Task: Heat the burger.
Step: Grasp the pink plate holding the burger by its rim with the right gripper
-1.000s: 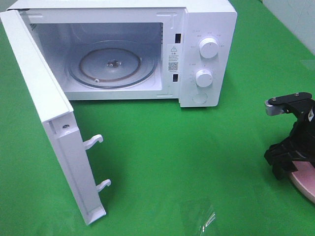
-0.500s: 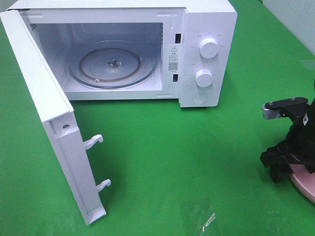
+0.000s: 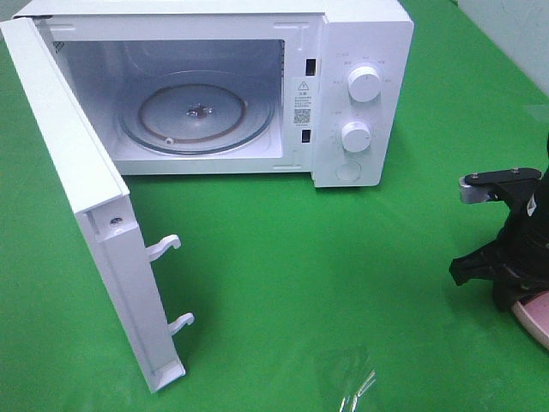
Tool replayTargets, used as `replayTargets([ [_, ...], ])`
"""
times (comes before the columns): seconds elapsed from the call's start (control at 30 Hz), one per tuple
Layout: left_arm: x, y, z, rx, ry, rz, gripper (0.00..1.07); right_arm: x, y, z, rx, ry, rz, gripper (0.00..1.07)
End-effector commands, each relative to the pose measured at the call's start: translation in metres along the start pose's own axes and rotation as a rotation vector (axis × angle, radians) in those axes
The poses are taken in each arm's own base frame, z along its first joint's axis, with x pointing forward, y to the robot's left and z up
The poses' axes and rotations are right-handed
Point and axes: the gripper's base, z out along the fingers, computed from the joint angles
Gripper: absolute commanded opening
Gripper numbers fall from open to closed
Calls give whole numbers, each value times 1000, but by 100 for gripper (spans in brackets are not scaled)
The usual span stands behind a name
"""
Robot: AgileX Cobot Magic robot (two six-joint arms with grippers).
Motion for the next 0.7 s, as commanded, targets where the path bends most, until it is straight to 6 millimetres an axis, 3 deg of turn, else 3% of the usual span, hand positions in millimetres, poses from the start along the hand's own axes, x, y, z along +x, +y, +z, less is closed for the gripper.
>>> replayTargets([
  [0.03, 1, 0, -3, -5, -33, -3, 100, 6, -2, 7, 11, 41, 1, 0],
  [0.57, 1, 0, -3, -5, -33, -3, 100, 8, 2, 5, 22, 73, -13, 0],
  [0.7, 1, 0, -3, -5, -33, -3, 100, 6, 9, -4, 64, 62, -51, 0],
])
